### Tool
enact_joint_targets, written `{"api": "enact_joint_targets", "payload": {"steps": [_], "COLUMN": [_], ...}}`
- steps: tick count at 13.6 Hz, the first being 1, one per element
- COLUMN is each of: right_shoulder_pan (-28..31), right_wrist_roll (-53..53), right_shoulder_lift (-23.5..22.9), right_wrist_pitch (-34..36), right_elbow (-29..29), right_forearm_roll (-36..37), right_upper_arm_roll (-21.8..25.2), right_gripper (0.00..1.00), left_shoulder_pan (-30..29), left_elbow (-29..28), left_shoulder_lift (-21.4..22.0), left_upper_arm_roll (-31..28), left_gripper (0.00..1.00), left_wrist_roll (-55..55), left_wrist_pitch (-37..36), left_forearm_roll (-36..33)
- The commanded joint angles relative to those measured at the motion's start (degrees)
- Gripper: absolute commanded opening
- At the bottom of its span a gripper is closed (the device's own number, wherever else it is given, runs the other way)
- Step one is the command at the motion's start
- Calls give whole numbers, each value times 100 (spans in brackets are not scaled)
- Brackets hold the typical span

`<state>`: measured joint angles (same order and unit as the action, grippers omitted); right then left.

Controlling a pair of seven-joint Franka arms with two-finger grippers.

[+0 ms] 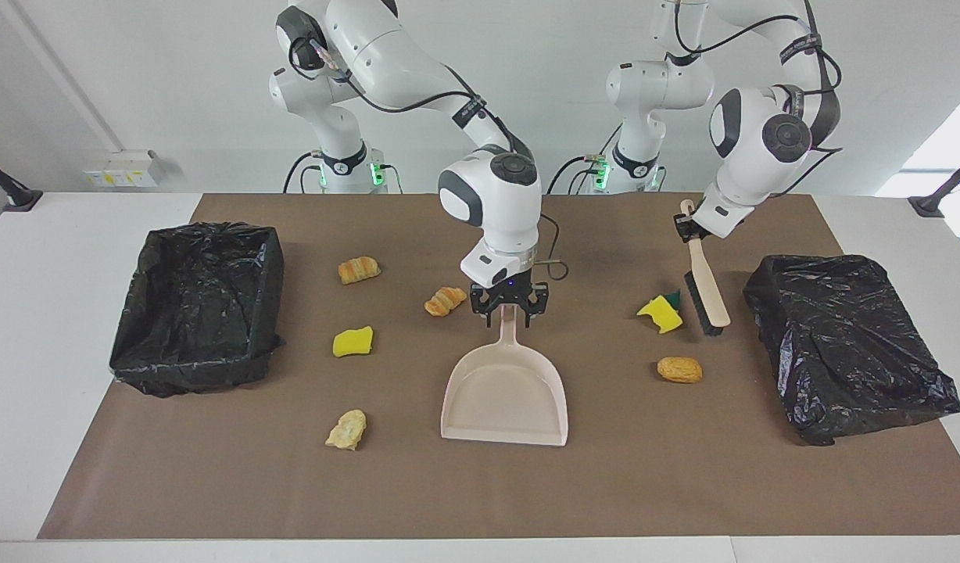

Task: Sweep and dump trash in bin
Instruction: 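Grasp the pink dustpan with the right gripper and set it near sponges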

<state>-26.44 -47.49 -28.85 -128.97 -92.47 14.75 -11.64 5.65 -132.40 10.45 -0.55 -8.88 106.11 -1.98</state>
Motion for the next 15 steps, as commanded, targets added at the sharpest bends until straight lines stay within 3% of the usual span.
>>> {"api": "enact_joint_targets", "payload": {"steps": [1, 2, 3, 4, 5, 7, 11, 15], "right_shoulder_pan": [43, 34, 25, -1, -10, -62, 34, 709], "right_wrist_roll": [-33, -33, -24, 11, 64, 273, 1257, 4126], "right_shoulder_lift": [54, 63, 63, 72, 72, 98, 519, 1012], "right_wrist_pitch": [-23, -6, 12, 73, 169, 240, 450, 1258], "right_elbow": [-131, -131, -131, -113, -78, -52, -78, -113], "right_forearm_roll": [125, 125, 125, 133, 133, 264, 56, -1015], "right_upper_arm_roll": [-40, -40, -40, -40, -40, -75, -110, -102], "right_gripper": [67, 61, 48, 28, 14, 0, 0, 0], "left_shoulder_pan": [33, 76, 225, 339, 436, 621, 1061, 808], "left_elbow": [-216, -233, -329, -426, -435, -427, -322, 511], "left_shoulder_lift": [98, 106, 106, 106, 115, 107, 71, 37], "left_upper_arm_roll": [29, 38, 29, 29, 38, 29, 29, -6], "left_gripper": [0, 0, 0, 0, 0, 0, 0, 0], "left_wrist_roll": [-307, -316, -420, -709, -894, -1088, -1633, -1582], "left_wrist_pitch": [138, 130, 129, 164, 182, 182, 288, -177], "left_forearm_roll": [-75, -40, -22, -22, -13, 222, 461, 461]}}
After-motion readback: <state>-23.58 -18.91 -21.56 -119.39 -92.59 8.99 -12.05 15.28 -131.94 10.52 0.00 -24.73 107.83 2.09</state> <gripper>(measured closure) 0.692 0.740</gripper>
